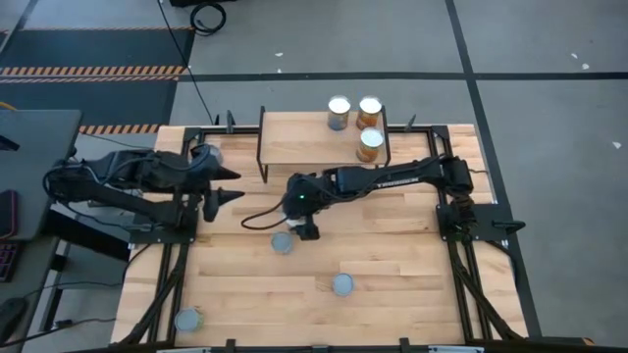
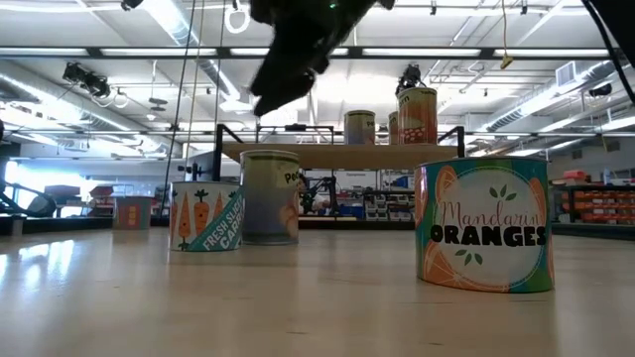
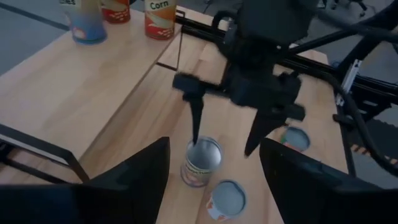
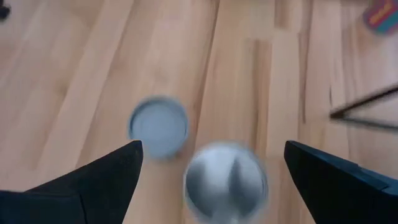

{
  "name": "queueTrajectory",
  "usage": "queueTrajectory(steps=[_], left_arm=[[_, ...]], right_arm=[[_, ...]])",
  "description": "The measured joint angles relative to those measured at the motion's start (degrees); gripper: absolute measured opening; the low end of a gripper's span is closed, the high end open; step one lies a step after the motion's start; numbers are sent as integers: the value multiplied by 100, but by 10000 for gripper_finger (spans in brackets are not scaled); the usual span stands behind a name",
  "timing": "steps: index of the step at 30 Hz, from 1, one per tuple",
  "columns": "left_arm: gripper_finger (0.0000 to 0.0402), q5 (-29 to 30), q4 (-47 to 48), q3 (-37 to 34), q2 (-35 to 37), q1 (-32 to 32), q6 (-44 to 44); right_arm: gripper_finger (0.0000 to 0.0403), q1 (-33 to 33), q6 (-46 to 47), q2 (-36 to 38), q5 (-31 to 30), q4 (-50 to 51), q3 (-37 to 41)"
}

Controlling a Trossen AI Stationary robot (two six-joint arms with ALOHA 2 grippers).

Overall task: Pick and place cans onto a shelf
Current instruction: Put the canned peaches on the shelf aligned with the other canned peaches

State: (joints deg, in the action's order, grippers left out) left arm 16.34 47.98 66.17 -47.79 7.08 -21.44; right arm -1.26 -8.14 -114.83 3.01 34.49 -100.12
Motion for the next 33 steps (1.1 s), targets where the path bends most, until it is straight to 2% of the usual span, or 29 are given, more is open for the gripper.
queueTrajectory(steps=[14,20,24,29,33], left_arm=[[254,-14,196,-7,-4,482,-320],[254,15,206,-7,-15,480,-299],[254,274,180,-7,2,480,-294],[254,601,174,-3,109,460,-181],[254,611,162,217,249,460,7]], right_arm=[[400,225,18,-630,-98,-23,2],[396,323,44,-840,147,216,4],[373,334,276,-904,-27,309,7],[311,323,596,-826,-39,569,-100],[308,283,814,-481,71,1414,-729]])
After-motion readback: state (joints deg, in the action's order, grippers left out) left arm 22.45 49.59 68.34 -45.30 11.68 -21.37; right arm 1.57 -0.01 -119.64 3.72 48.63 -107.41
